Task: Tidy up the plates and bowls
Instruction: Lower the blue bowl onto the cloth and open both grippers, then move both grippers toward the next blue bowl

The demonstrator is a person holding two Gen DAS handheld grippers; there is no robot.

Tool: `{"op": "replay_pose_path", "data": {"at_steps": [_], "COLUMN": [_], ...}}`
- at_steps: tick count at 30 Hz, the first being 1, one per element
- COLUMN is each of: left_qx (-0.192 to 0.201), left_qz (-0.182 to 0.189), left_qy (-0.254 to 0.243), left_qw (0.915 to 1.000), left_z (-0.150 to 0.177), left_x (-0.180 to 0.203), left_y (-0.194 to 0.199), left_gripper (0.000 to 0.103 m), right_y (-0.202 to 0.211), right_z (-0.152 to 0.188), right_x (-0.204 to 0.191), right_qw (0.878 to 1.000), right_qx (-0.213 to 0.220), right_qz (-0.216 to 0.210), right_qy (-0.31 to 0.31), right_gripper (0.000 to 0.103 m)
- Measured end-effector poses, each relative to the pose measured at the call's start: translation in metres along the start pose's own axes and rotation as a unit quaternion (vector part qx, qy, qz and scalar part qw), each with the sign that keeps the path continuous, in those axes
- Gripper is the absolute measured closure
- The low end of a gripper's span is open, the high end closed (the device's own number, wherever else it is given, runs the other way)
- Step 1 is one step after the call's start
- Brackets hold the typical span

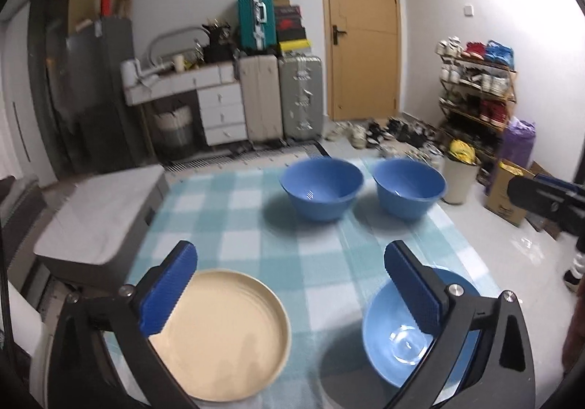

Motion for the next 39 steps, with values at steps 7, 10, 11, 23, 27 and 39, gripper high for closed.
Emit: {"op": "replay_pose_path", "data": {"at_steps": [7,10,11,23,27,39], "left_qx": [0.006,-0.002,-0.010,-0.074,-0.098,-0.203], "left_qz": [0.005,0.008,0.011,0.047,0.058,0.084], "left_qy": [0.006,0.007,0.007,0.015,0.031,0.014], "left_qw": [1.0000,0.9999,0.9999,0.9961,0.9930,0.9756], "left_z": [-0.011,-0.008,-0.007,-0.017,-0.034,-0.063], "left_x": [-0.010,-0.011,-0.012,-0.027,-0.040,-0.034], "left_y": [-0.005,-0.013,-0.019,-0.069,-0.090,-0.188], "left_gripper": [0.000,0.000,0.000,0.000,0.000,0.000], "right_y": [-0.015,-0.044,-0.053,-0.074,-0.073,-0.144], "right_z": [-0.020,-0.010,-0.006,-0.046,-0.080,-0.163], "right_x": [-0.008,0.001,0.006,0.000,-0.014,-0.022], "right_qw": [1.000,0.999,0.999,0.998,0.998,0.997], "right_qx": [0.003,-0.030,-0.041,-0.049,-0.043,-0.067], "right_qz": [0.012,0.014,0.017,-0.026,-0.055,-0.021], "right_qy": [0.000,-0.012,-0.019,-0.010,0.001,0.026], "right_gripper": [0.001,0.001,0.001,0.001,0.001,0.001]}}
Point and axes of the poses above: each gripper's, at about its wrist camera, not at the fingertips, and y roughly against the way its jaws point, x to its right, z to its underside, the point moved 10 cm from there along -y, roughly the way its jaws point, and after that the axes turned 7 degrees about -x, right-handed, at the moved point
